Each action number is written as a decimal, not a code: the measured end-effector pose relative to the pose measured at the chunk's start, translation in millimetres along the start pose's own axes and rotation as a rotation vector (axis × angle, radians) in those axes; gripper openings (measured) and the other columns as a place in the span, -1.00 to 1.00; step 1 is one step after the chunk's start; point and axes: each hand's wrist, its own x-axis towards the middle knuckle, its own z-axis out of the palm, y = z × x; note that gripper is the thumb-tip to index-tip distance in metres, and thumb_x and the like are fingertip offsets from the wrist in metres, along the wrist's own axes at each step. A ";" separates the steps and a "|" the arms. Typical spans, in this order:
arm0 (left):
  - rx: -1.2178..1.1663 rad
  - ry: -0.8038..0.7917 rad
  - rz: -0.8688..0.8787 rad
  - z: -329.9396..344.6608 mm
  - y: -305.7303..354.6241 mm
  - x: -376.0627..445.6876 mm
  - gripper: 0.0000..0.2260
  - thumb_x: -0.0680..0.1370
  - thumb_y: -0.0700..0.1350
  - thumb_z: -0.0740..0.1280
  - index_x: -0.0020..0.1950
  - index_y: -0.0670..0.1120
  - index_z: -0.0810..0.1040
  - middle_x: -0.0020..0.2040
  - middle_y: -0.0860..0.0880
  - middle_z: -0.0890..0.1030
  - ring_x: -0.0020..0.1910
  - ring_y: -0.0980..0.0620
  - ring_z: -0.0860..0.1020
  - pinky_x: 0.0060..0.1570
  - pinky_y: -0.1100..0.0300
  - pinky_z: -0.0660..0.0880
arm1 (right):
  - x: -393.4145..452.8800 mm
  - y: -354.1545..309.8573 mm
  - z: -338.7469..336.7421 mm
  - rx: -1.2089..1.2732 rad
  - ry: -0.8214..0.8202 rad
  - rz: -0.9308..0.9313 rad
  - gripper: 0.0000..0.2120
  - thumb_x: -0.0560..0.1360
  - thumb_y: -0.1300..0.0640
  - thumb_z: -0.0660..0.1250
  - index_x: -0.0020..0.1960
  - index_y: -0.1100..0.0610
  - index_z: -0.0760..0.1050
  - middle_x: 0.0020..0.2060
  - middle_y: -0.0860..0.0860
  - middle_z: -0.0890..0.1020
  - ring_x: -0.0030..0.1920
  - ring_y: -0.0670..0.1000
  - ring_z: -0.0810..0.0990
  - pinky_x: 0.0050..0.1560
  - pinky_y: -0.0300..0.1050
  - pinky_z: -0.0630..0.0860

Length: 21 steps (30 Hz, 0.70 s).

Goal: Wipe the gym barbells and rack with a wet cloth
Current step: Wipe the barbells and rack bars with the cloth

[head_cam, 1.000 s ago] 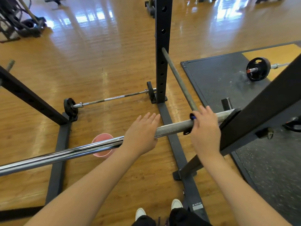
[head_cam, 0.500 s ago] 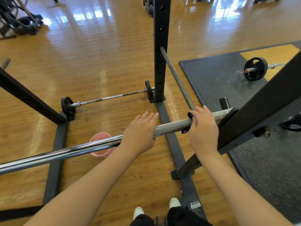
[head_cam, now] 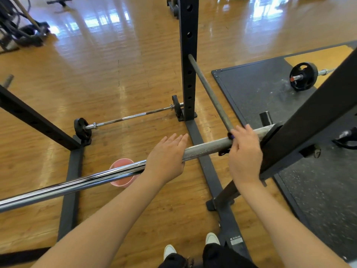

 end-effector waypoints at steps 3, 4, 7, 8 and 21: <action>0.018 -0.006 -0.014 -1.5 2.0 1.8 -0.36 0.57 -0.06 0.25 0.55 -0.09 0.00 0.53 -0.03 0.18 0.51 0.01 0.09 0.46 0.12 0.00 | -24.2 -38.7 18.9 -0.003 -0.082 -0.212 -0.68 0.48 0.29 0.13 0.11 0.29 0.58 0.10 0.18 0.62 0.24 0.21 0.52 0.31 0.17 0.33; 0.034 -0.002 -0.012 -1.3 2.7 1.6 -0.37 0.57 -0.07 0.26 0.55 -0.10 0.03 0.52 -0.04 0.20 0.51 0.00 0.12 0.46 0.11 0.01 | -31.0 -48.0 23.2 0.002 -0.119 -0.273 -0.64 0.47 0.25 0.10 0.11 0.28 0.59 0.09 0.16 0.63 0.22 0.20 0.53 0.30 0.14 0.31; 0.112 0.070 0.028 2.1 1.3 -3.8 -0.38 0.40 -0.17 0.47 0.41 -0.21 0.36 0.33 -0.15 0.48 0.35 -0.11 0.43 0.34 -0.04 0.31 | -28.3 -41.4 23.1 -0.016 -0.171 -0.364 -0.66 0.45 0.28 0.15 0.12 0.27 0.59 0.10 0.17 0.63 0.21 0.19 0.55 0.29 0.12 0.31; 0.136 0.117 0.032 6.5 1.0 -5.9 -0.40 0.34 -0.21 0.50 0.35 -0.24 0.44 0.25 -0.19 0.55 0.26 -0.15 0.50 0.26 -0.11 0.39 | -24.3 -30.3 18.2 -0.027 -0.171 -0.342 -0.69 0.44 0.32 0.20 0.13 0.27 0.59 0.11 0.17 0.62 0.23 0.20 0.53 0.30 0.14 0.33; -0.131 -0.283 -0.099 -21.6 3.9 5.8 -0.65 0.50 -0.30 0.27 0.28 -0.11 0.42 0.25 -0.11 0.52 0.17 -0.09 0.51 0.04 0.11 0.46 | -46.4 -62.6 37.2 0.048 -0.054 -0.174 -0.66 0.44 0.35 0.17 0.15 0.28 0.57 0.19 0.20 0.57 0.30 0.23 0.45 0.34 0.20 0.20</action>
